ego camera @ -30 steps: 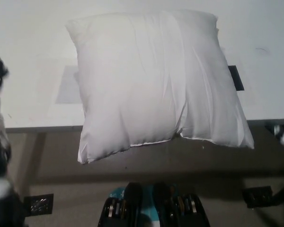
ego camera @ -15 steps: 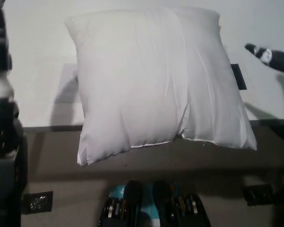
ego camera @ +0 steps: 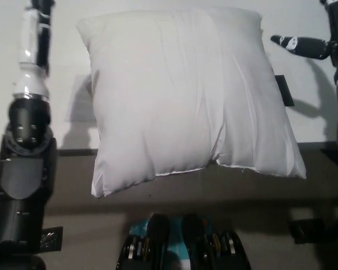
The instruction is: The robot uses both hands to lift the pillow and then drops it on the table
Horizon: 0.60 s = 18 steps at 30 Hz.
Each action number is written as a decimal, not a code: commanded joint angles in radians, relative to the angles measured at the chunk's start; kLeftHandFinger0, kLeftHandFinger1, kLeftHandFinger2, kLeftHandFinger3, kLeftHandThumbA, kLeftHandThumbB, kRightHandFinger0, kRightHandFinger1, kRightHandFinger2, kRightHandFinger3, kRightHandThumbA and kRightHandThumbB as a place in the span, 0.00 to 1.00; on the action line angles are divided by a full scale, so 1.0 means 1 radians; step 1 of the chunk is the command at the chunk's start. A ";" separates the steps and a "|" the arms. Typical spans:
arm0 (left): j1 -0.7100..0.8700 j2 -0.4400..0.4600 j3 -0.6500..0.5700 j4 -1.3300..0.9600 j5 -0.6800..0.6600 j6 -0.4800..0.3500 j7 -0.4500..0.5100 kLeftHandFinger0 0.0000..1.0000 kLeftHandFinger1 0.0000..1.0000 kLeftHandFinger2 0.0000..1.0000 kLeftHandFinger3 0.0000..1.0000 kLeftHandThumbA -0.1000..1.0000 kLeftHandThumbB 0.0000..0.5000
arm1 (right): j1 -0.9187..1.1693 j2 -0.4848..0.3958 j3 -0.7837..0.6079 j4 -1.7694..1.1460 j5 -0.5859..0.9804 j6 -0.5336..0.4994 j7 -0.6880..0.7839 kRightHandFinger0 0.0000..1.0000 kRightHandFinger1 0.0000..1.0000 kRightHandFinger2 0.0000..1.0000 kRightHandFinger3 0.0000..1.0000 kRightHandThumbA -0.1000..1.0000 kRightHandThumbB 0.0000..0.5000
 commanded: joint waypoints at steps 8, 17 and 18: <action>-0.024 -0.080 -0.026 0.171 0.013 -0.080 0.052 1.00 1.00 1.00 1.00 1.00 0.06 | -0.064 0.022 -0.006 0.340 0.058 -0.158 -0.064 1.00 1.00 1.00 1.00 1.00 0.47; -0.015 -0.106 -0.021 0.353 -0.013 -0.100 0.062 1.00 1.00 1.00 1.00 1.00 0.30 | -0.053 0.045 -0.021 0.546 0.106 -0.250 -0.073 1.00 1.00 1.00 1.00 1.00 0.46; -0.016 -0.107 -0.022 0.361 -0.013 -0.104 0.064 1.00 1.00 1.00 1.00 1.00 0.30 | -0.053 0.046 -0.021 0.555 0.109 -0.260 -0.074 1.00 1.00 1.00 1.00 1.00 0.45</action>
